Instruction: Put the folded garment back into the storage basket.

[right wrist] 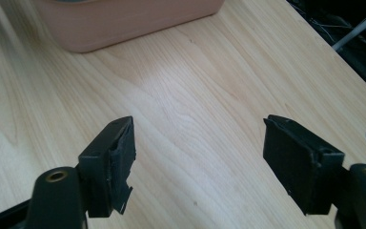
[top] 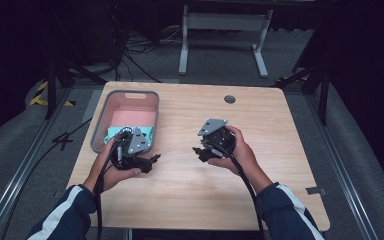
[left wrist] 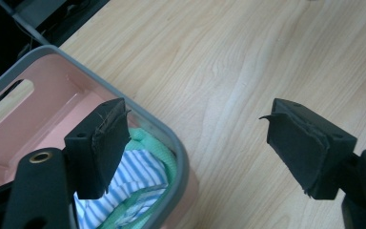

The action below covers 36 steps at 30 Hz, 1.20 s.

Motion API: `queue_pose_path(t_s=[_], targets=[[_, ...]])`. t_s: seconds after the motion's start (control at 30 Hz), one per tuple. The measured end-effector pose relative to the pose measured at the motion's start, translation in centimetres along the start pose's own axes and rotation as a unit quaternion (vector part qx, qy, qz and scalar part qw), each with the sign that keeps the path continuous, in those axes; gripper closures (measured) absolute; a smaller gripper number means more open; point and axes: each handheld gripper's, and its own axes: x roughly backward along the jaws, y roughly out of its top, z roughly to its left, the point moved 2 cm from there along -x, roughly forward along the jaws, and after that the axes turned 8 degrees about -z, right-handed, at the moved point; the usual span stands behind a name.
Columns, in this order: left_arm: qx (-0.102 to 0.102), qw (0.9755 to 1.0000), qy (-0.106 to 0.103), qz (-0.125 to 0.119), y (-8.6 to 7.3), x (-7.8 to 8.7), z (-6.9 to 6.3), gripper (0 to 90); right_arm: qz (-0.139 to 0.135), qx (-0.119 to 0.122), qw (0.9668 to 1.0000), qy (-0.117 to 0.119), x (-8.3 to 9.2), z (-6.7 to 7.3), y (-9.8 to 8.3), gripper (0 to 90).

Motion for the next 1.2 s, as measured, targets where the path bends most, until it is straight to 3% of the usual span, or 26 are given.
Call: queue_pose_path(t_s=[0.3, 0.53, 0.7, 0.77, 0.87, 0.9, 1.2], targets=[[-0.015, 0.9997, -0.017, -0.002, -0.1, -1.1, -2.1, 21.8, -0.003, 0.011, 0.9998, -0.014, 2.2, 0.0, -2.6, 27.8], [-0.045, 0.9983, -0.036, -0.001, -0.6, -2.1, -4.1, 21.5, -0.005, 0.007, 0.9996, -0.028, 3.7, -0.2, -5.5, 28.2], [-0.044, 0.9978, -0.050, -0.003, -0.7, -2.4, -5.0, 20.8, 0.000, -0.004, 0.9995, -0.033, 4.4, -0.7, -7.0, 28.3], [-0.050, 0.9969, -0.060, -0.003, -1.0, -2.8, -6.1, 20.9, 0.006, -0.014, 0.9992, -0.038, 5.0, -1.0, -8.5, 28.3], [-0.051, 0.9965, -0.066, 0.000, -1.3, -3.1, -6.6, 20.7, 0.007, -0.017, 0.9991, -0.038, 5.2, -1.1, -9.3, 28.3], [-0.053, 0.9956, -0.077, 0.004, -1.6, -3.4, -7.0, 20.6, 0.013, -0.022, 0.9989, -0.040, 5.4, -1.1, -10.4, 28.4], [-0.045, 0.9919, -0.118, 0.015, -3.2, -5.0, -8.0, 20.4, 0.023, -0.039, 0.9983, -0.038, 6.1, -1.3, -14.7, 28.3]])
